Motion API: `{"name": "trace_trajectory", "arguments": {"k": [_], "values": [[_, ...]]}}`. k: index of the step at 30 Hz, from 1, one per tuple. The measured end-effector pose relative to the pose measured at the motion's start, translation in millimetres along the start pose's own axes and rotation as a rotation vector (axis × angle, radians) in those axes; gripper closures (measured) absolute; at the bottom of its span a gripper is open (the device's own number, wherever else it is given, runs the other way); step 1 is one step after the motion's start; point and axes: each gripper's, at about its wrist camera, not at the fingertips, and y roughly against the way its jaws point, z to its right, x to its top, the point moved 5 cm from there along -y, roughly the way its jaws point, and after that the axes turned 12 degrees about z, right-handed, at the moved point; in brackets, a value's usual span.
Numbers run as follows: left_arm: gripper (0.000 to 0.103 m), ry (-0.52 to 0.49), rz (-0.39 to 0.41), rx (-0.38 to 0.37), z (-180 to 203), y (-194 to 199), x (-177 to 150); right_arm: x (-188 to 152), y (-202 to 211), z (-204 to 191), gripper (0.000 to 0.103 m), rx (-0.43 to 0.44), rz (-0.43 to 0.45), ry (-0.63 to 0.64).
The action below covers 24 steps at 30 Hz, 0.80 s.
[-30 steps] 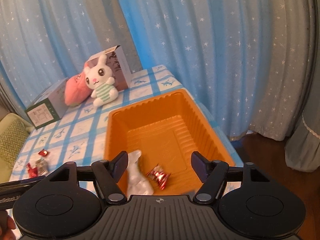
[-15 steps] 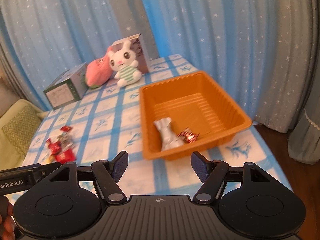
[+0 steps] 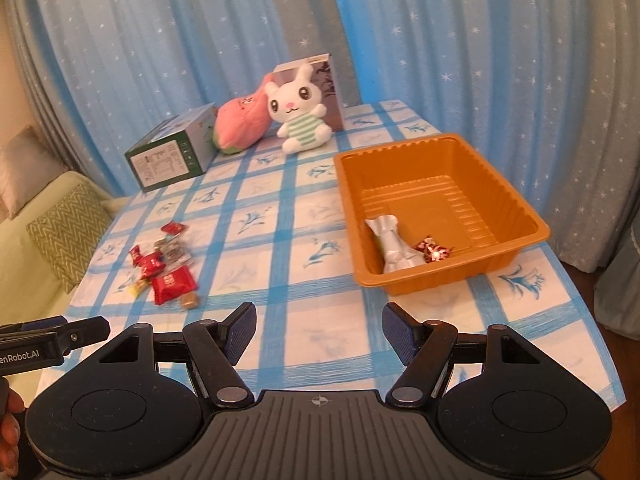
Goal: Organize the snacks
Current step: 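Withdraw both tools from the tray back over the candies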
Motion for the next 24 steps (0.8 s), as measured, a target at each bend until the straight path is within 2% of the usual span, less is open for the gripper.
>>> {"name": "trace_trajectory", "arguments": {"k": [13,24], "values": [[0.018,-0.003,-0.017,0.026,-27,-2,0,-7,-12,-29,0.033,0.032,-0.017,0.048],[0.018,-0.014,-0.033,0.042,-56,-18,2,-13,-38,-54,0.034,0.068,-0.032,0.089]]}}
